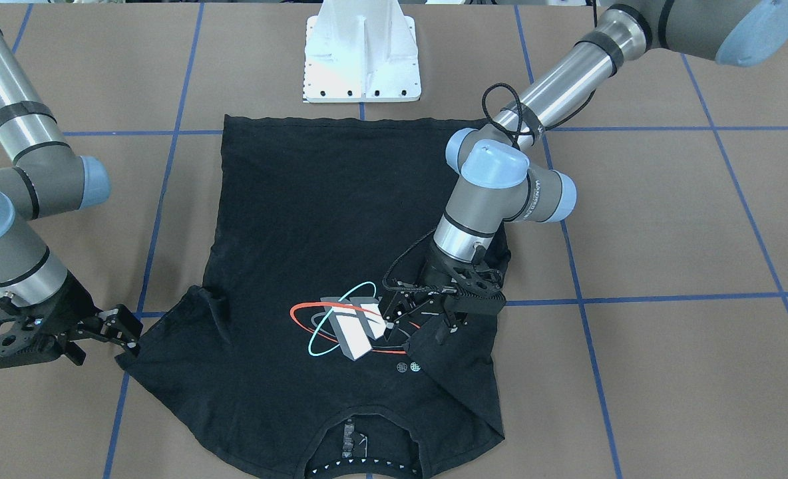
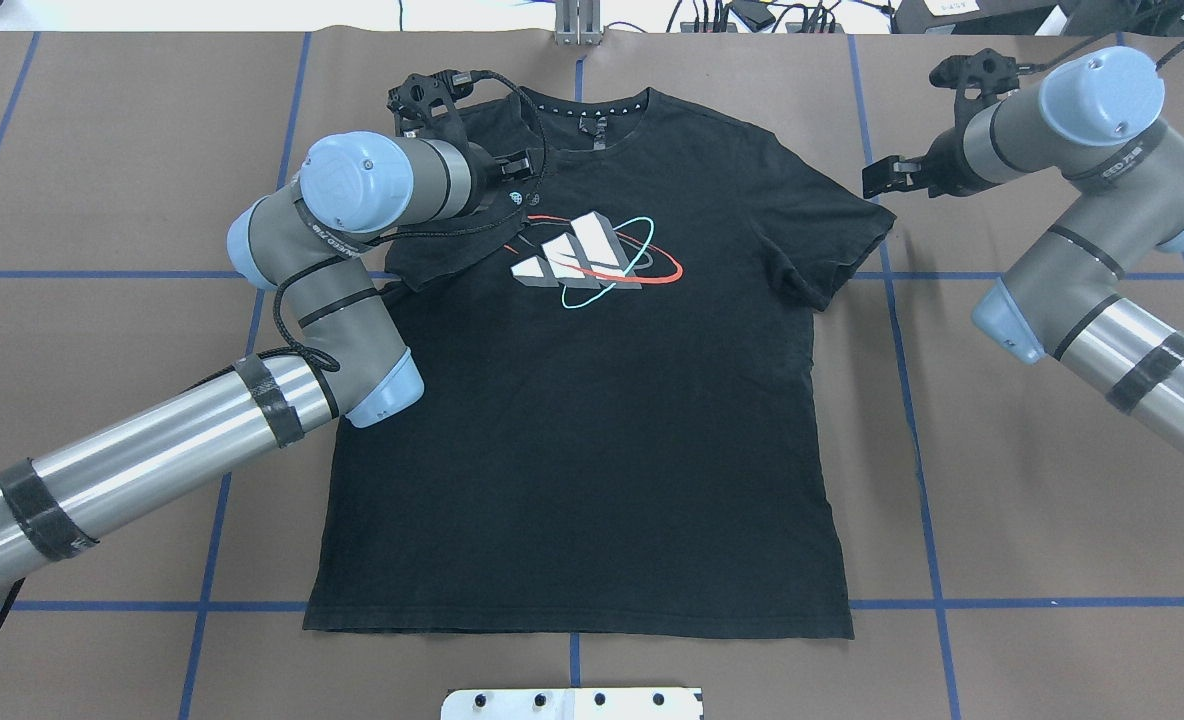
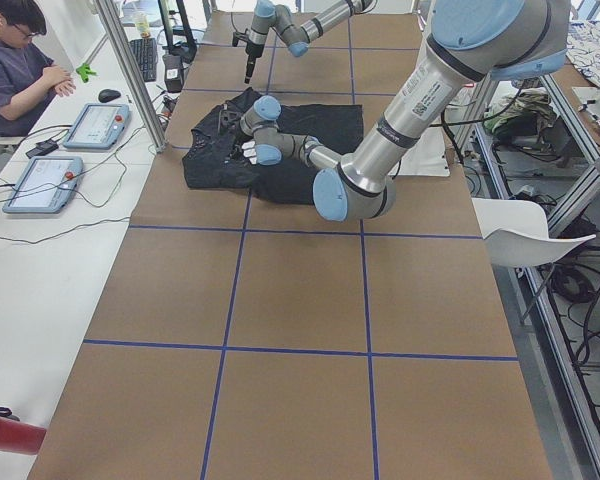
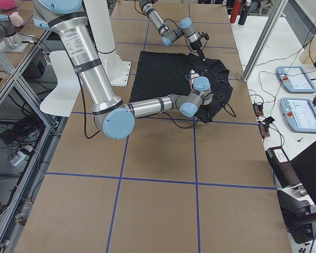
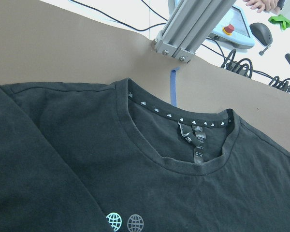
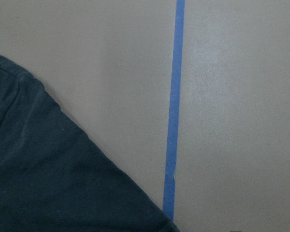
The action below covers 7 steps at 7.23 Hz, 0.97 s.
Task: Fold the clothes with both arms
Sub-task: 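Reach the right gripper toward the collar while the left gripper holds near the neck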
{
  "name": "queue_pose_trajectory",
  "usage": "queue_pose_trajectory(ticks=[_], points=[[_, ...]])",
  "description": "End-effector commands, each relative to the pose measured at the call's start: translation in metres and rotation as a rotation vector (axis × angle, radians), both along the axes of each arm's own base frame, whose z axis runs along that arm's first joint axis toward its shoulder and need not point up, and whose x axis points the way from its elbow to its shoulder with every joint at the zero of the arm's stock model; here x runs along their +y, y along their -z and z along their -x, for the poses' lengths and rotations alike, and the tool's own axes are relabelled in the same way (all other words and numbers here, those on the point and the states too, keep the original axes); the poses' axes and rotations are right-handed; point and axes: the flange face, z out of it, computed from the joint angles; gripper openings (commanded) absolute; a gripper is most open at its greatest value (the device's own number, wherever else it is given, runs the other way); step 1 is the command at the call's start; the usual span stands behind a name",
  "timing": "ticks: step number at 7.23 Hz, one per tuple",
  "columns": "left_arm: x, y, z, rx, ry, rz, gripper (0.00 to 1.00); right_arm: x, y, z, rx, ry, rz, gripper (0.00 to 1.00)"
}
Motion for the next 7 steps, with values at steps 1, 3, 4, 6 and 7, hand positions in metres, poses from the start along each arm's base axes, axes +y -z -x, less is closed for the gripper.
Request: queue_pose_trajectory(ticks=[1,3,4,6,7], points=[[0.0,0.0,0.0,-0.001,0.0,-0.001,1.0,0.004,-0.019,0.005,-0.026,-0.03,0.013,0.76],[-0.001,0.0,0.001,-0.004,0.0,-0.005,1.0,0.012,-0.022,0.024,-0.001,-0.047,-0.001,0.66],[-0.001,-0.004,0.002,-0.012,-0.003,-0.008,1.0,0.016,-0.023,0.031,0.007,-0.046,-0.004,0.65],[-0.001,-0.005,0.002,-0.018,-0.004,-0.016,1.0,0.017,-0.026,0.029,0.011,-0.044,-0.003,0.28],[-0.001,-0.005,0.003,-0.019,-0.003,-0.017,1.0,0.017,-0.025,0.029,0.009,-0.041,-0.007,0.11]])
